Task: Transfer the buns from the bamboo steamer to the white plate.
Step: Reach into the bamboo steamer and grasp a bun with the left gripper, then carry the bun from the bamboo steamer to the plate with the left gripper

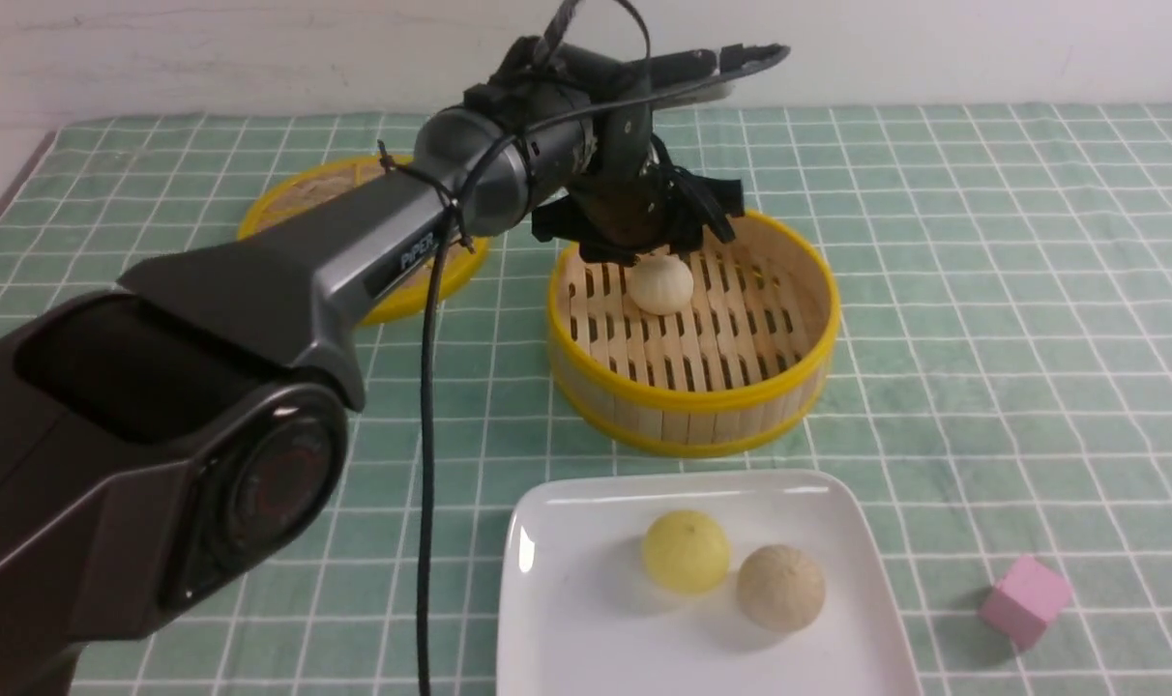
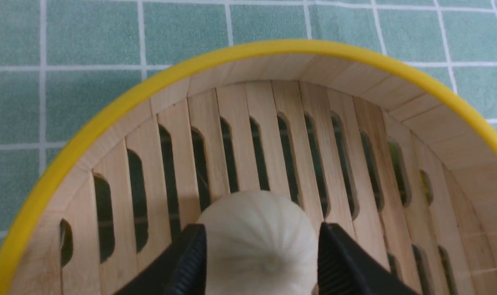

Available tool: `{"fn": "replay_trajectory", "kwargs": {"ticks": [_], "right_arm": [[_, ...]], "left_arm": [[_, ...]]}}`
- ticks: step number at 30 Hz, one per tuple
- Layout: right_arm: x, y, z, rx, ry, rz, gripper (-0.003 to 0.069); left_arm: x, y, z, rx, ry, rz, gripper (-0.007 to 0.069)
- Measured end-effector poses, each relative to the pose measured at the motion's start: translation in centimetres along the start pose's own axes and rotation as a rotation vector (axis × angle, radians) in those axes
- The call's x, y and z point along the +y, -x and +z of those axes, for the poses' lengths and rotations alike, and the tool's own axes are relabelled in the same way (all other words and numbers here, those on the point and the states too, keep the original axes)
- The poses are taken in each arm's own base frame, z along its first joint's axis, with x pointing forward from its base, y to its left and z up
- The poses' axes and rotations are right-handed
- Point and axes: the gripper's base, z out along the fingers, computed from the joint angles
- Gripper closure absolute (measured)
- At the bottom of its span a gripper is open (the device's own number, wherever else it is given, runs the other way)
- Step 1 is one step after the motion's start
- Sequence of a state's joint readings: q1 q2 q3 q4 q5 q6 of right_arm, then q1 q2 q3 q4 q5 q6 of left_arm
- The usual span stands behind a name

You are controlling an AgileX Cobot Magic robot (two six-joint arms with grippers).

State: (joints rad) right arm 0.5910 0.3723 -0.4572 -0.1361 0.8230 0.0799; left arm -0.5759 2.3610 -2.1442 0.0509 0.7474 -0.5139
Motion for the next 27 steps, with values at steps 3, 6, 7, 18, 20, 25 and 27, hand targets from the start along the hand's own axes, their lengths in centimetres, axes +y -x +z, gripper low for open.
{"fn": "replay_trajectory", "kwargs": {"ticks": [3, 6, 7, 18, 20, 25, 27], "right_arm": [[0.0, 0.0, 0.0, 0.0, 0.0, 0.0, 0.0587], [0.0, 0.0, 0.0, 0.0, -0.002, -0.002, 0.0582], [0.0, 0.0, 0.0, 0.0, -0.002, -0.002, 0.0582], [0.0, 0.0, 0.0, -0.001, -0.002, -0.002, 0.0573], [0.0, 0.1, 0.0, -0.007, -0.001, -0.002, 0.0571], [0.0, 0.1, 0.0, -0.013, -0.002, -0.002, 0.0566], [0.0, 0.1, 0.0, -0.015, -0.001, -0.002, 0.0562]], "left_arm": [[0.3, -0.7, 1.2, 0.028, 0.013, -0.001, 0.039], [0.2, -0.7, 0.6, 0.049, 0.013, -0.013, 0.0562], [0.1, -0.6, 0.2, 0.059, 0.012, -0.019, 0.0584], [-2.7, 1.2, -15.8, 0.131, 0.016, 0.208, 0.0596], [-3.1, 0.8, -17.9, 0.131, 0.004, 0.253, 0.0596], [-3.7, -4.1, -17.8, 0.293, 0.002, 0.324, 0.0595], [-3.5, -7.8, -16.2, 0.423, 0.034, 0.353, 0.0594]]}}
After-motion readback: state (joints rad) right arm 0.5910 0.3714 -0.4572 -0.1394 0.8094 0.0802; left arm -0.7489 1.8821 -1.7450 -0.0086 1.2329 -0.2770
